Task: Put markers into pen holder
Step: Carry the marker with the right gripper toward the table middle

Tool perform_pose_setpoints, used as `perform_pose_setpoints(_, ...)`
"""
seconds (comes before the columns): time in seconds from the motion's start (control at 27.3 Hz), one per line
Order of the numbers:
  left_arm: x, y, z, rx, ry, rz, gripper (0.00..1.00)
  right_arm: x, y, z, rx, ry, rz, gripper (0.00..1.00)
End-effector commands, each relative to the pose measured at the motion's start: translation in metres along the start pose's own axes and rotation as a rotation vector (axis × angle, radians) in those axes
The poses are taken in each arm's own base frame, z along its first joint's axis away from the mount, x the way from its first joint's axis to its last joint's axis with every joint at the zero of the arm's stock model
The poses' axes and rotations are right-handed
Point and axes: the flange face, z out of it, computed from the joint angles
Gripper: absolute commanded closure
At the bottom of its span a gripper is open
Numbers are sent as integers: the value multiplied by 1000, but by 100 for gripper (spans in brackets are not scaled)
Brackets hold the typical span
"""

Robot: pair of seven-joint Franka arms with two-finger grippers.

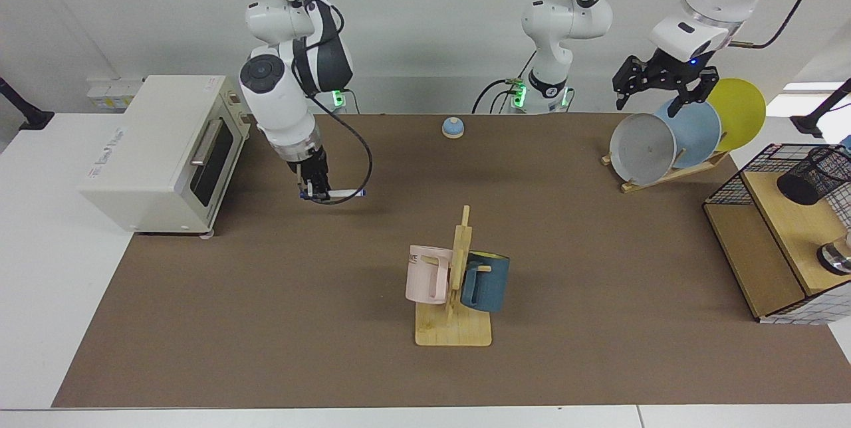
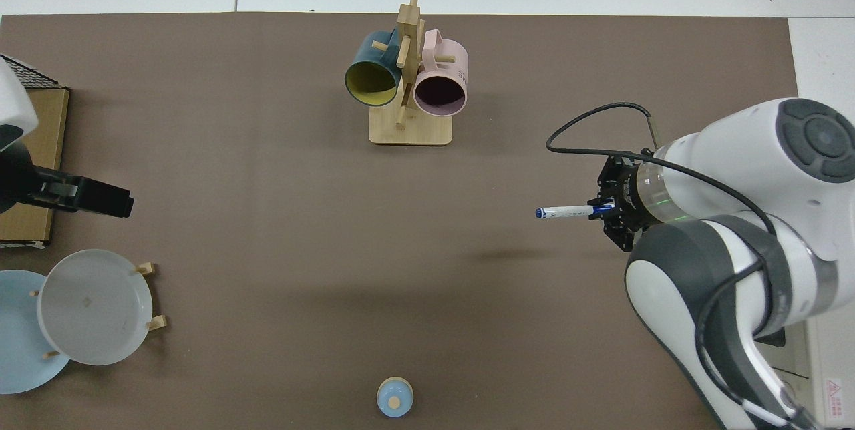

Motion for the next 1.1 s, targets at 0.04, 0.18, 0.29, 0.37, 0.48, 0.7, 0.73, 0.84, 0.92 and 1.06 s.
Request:
perform_pose_setpoints(0.04, -5, 1, -3, -14, -3, 1, 0, -20, 27, -58, 6, -40, -28, 100)
perform_pose_setpoints(0.18, -6, 1, -3, -16, -5, 1, 0, -41, 37, -84, 16, -66, -44, 100)
perform_pose_setpoints(0.29, -8, 2, -3, -15, -5, 4, 0, -72, 46, -85, 22, -64, -34, 100)
perform_pose_setpoints(0.37, -8, 2, -3, -16, -6, 8, 0, -86, 50, -85, 28, -67, -12, 100)
perform_pose_setpoints(0.48, -8, 2, -3, -16, -8, 12, 0, -114, 60, -86, 37, -71, 4, 100)
perform_pose_setpoints(0.7, -8, 4, -2, -16, -8, 26, 1, -182, 84, -84, 78, -87, 45, 100)
perform_pose_setpoints(0.73, -7, 5, -1, -17, -7, 41, 1, -192, 87, -81, 82, -89, 49, 100)
perform_pose_setpoints(0.84, -7, 8, -1, -17, -8, 153, 1, -213, 89, -70, 87, -98, 90, 100)
perform_pose_setpoints(0.92, -7, 8, -1, -18, -7, 263, 1, -230, 93, -57, 81, -81, 87, 100)
perform_pose_setpoints(1.06, -10, 24, 4, -15, -3, 465, 1, -262, 90, -42, 86, -70, 104, 100)
